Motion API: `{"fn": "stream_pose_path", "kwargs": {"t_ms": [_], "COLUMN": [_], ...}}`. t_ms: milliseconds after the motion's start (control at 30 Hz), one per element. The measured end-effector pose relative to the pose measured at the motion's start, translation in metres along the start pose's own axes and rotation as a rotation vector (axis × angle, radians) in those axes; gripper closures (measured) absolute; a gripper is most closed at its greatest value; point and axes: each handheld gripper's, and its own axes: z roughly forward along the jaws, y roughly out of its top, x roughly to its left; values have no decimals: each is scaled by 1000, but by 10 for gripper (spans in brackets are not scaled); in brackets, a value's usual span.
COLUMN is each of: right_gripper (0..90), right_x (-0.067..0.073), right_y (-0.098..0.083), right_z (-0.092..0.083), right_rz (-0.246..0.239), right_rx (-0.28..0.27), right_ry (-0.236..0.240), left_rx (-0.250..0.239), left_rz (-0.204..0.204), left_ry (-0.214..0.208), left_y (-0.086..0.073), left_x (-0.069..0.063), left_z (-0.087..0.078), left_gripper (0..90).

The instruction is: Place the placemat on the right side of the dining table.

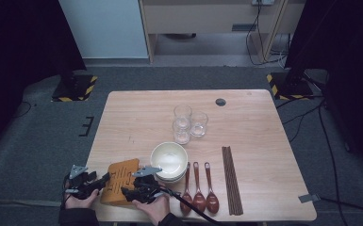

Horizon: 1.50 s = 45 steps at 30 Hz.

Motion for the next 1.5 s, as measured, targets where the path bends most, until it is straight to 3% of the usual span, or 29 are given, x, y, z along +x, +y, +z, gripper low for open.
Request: {"fn": "stream_pose_path", "kwargs": {"t_ms": [200,400,633,1267,1500], "right_gripper": [593,656,708,803,822], "right_x": [-4,-5,-7,-10,-11], "right_y": [-3,-3,-4,-4,-4], "right_z": [-2,-6,-9,-16,-17], "right_rz": [33,43,70,133,140], "right_rx": [-18,-41,-58,-78,-80], "right_ry": [16,42,82,174,187], "left_rx": [-47,-84,-98,-128,-137], "left_rz": [-24,-21,6,18,11], "left_ry": [2,2,8,-5,-5], "left_y": [-1,-1,0,3,4], "left_x": [2,1,-1,-3,-3], "left_z": [-7,-15,-18,-23,-25], "left_gripper": [281,262,272,256,243]}}
